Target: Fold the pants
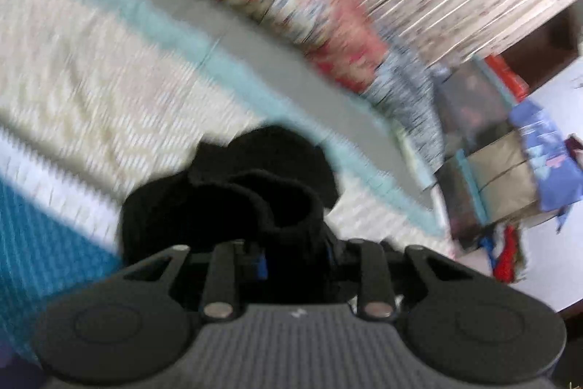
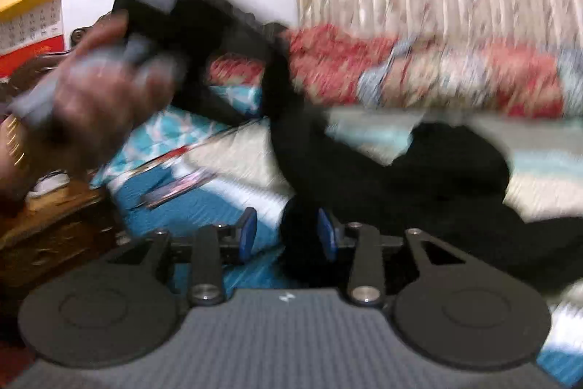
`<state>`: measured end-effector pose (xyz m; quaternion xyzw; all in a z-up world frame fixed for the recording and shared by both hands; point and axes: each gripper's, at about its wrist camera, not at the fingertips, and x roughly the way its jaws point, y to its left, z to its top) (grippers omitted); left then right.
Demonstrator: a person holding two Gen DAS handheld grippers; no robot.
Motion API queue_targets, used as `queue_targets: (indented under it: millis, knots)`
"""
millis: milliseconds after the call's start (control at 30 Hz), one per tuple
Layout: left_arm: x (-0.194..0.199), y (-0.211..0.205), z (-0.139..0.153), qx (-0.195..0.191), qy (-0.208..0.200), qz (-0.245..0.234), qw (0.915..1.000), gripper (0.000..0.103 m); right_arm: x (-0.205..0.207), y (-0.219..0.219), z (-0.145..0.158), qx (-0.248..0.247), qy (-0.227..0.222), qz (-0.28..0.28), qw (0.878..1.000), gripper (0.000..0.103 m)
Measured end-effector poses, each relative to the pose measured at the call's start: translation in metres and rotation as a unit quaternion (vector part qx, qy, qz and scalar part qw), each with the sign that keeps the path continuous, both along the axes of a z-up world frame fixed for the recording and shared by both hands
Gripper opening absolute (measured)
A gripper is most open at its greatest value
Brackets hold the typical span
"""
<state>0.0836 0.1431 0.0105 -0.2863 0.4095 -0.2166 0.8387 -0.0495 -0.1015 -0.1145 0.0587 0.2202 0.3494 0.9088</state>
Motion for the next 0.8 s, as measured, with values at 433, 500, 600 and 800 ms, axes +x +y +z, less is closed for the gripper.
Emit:
queue_targets:
  millis: [433,500,600,800]
  knots:
    - [-0.035,0.019,0.075,-0.036,-0.102,0.018,0.9939,0.023,0.198,-0.02,-0.015,-0.049,0.035,-0.281,0.958,0.011]
    - [-0.026,0.028,0.058,-0.06,-0.081,0.02,0.9947,0.015,0.217,-0.069,0.019,-0.03,-0.008,-0.348,0.937,0.003]
    - [-0.005,0.028,0.023,-0.083,-0.055,0.023,0.9947,0.016,0.213,-0.106,0.082,-0.02,-0.098,-0.399,0.911,0.006]
    - [0.025,0.01,-0.042,0.0,0.008,0.05,0.9987,0.015,0.184,-0.088,0.046,-0.074,0.069,-0.273,0.957,0.055]
